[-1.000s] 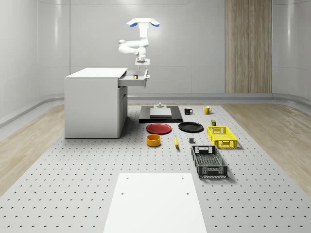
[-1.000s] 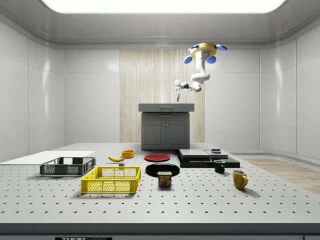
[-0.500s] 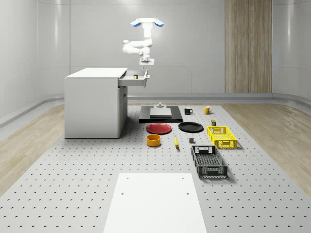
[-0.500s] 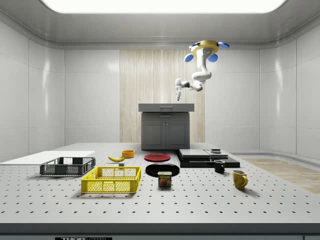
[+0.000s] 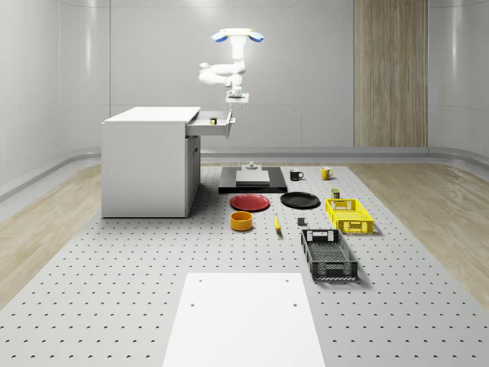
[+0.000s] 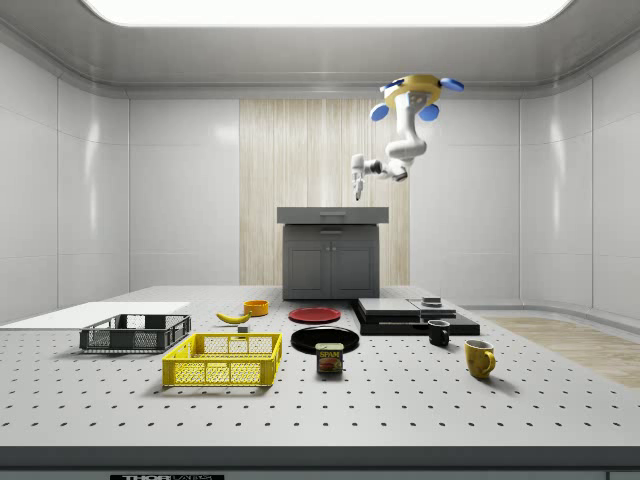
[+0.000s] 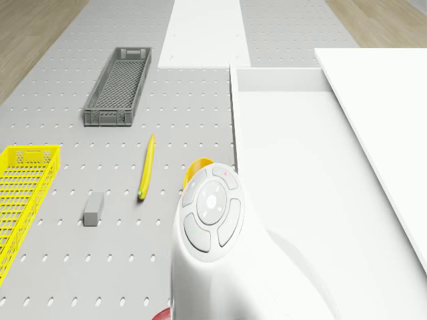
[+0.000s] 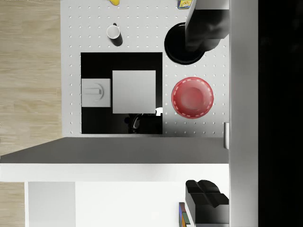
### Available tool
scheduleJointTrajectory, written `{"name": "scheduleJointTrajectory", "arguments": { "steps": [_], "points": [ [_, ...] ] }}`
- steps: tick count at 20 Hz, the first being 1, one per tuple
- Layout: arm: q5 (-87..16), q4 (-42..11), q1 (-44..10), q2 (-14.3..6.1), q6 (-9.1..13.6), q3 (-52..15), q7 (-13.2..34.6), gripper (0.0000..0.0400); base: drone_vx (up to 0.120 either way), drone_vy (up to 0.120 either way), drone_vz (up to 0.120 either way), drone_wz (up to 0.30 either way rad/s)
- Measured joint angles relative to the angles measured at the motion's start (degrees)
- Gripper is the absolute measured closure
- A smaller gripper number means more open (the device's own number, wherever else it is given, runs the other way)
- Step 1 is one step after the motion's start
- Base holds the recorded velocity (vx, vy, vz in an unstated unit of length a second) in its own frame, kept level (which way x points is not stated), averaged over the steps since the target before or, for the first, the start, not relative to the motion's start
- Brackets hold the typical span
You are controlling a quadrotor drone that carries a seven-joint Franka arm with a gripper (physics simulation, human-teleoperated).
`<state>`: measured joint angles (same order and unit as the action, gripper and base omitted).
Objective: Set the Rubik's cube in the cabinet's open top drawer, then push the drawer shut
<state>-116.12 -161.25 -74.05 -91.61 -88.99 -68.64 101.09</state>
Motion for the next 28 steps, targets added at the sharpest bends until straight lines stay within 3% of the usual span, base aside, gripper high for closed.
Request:
{"name": "scheduleJointTrajectory", "arguments": {
  "steps": [2,4,5,7,10,12,15,20,23,24,26,28],
  "points": [
    [-0.8,1.4,-12.5,-3.4,14.8,-1.4,13.9,0.0,0.0,0.12,0.0,0.0],
    [1.9,5.8,-24.9,-4.0,29.4,-0.1,24.7,0.0,0.0,0.12,-0.04,0.0],
    [3.7,8.5,-31.1,-3.8,35.4,1.0,28.7,0.0,0.0,0.12,-0.12,0.0],
    [7.2,13.9,-42.4,-3.0,44.4,3.5,34.6,0.0,0.0,0.12,-0.12,0.0],
    [11.7,20.9,-53.7,-1.3,52.8,6.5,40.3,0.0,0.0,0.12,-0.12,0.0],
    [14.0,24.3,-58.5,-0.4,56.2,7.9,42.6,0.0,-0.04,0.02,-0.12,0.0],
    [16.4,27.9,-63.2,0.3,59.1,9.3,44.8,0.0,0.0,0.0,-0.067,0.0],
    [18.6,30.9,-67.1,0.7,61.1,10.6,46.4,0.0,0.0,0.0,-0.056,0.0],
    [19.3,31.7,-68.2,0.6,61.5,11.0,46.9,0.0,0.0,-0.12,0.0,0.0],
    [19.5,31.9,-68.5,0.6,61.6,11.2,47.0,0.0023,0.0,-0.12,0.0,0.0],
    [19.8,32.2,-68.9,0.5,61.7,11.3,47.2,0.013,0.0,-0.12,0.0,0.0],
    [20.0,32.4,-69.2,0.4,61.7,11.5,47.3,0.0195,0.0,-0.12,0.0,0.0]
  ]
}}
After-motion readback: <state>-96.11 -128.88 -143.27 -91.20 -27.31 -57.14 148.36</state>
